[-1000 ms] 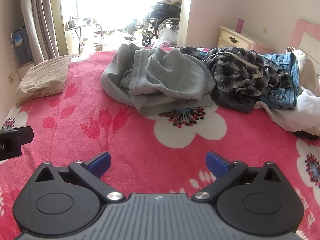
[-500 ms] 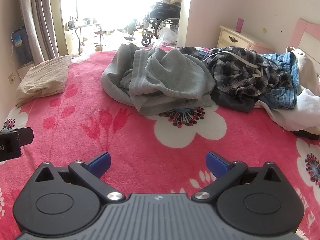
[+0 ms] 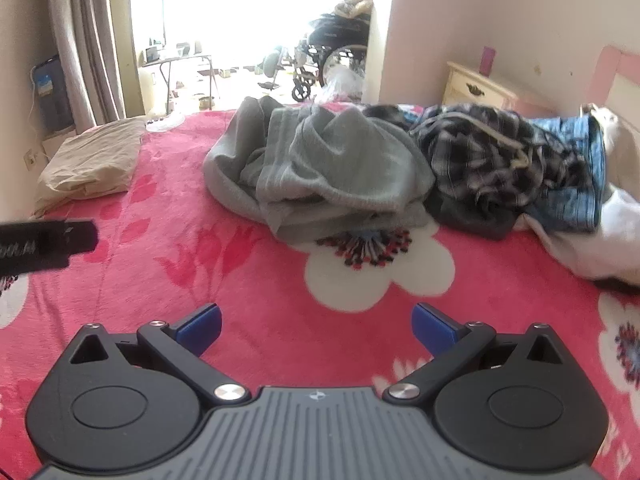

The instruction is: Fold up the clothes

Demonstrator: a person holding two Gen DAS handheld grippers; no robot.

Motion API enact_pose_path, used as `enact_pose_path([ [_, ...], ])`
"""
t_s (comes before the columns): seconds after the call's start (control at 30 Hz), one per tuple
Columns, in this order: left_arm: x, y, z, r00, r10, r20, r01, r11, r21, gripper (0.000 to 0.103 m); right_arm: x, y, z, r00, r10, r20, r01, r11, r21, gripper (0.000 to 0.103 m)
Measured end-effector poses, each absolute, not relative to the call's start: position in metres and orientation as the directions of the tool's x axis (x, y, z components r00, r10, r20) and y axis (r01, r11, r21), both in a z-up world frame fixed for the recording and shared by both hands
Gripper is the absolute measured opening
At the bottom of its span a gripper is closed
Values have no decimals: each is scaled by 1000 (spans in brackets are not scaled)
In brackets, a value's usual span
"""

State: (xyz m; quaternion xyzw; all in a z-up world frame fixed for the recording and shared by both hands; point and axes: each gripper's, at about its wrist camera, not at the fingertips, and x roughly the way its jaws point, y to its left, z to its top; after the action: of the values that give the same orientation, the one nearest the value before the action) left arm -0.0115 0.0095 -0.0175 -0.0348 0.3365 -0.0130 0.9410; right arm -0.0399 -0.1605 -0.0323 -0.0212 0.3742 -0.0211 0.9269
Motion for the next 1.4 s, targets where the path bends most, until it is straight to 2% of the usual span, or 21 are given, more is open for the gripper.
enact_pose_path([
  [0.17,14,13,-24,782,-88,-617,3,991,-137,103,-15,-163,-30,771,-44,-636,-27,994,-101,103],
  [0.33,39,11,-39,793,-111,-599,21,988,-155,103,34,-173,-23,842,-69,-535,-47,979,-201,103],
  [0.5,67,-5,-57,805,-191,-562,112,979,-172,103,112,-186,-9,867,41,-497,-174,959,-225,103],
  [0.63,104,-27,-72,789,-261,-556,196,965,-175,103,187,-183,-10,828,160,-537,-311,928,-204,103],
  [0.83,157,-57,-98,742,-309,-595,260,951,-169,99,277,-166,-30,761,146,-632,-347,915,-206,98],
  [0.93,176,-67,-111,707,-335,-624,270,942,-199,95,304,-160,-45,710,134,-691,-359,913,-193,87],
  [1.0,185,-70,-119,677,-366,-639,273,931,-244,90,320,-158,-55,671,125,-731,-369,911,-182,79],
  [1.07,191,-73,-126,647,-399,-650,277,917,-287,79,326,-157,-62,631,131,-765,-389,906,-166,75],
  [1.1,192,-74,-128,636,-411,-653,281,912,-300,77,329,-157,-65,613,125,-780,-390,906,-162,70],
  [1.17,191,-77,-130,623,-431,-653,292,902,-317,65,332,-159,-69,581,127,-804,-395,908,-142,62],
  [1.33,177,-78,-129,601,-481,-639,325,877,-354,65,302,-165,-49,665,131,-735,-406,890,-209,56],
  [1.37,173,-76,-128,601,-485,-636,329,874,-356,67,294,-166,-43,686,129,-716,-405,885,-229,59],
  [1.4,169,-74,-127,600,-490,-633,333,872,-358,68,282,-169,-37,714,122,-689,-390,887,-247,67],
])
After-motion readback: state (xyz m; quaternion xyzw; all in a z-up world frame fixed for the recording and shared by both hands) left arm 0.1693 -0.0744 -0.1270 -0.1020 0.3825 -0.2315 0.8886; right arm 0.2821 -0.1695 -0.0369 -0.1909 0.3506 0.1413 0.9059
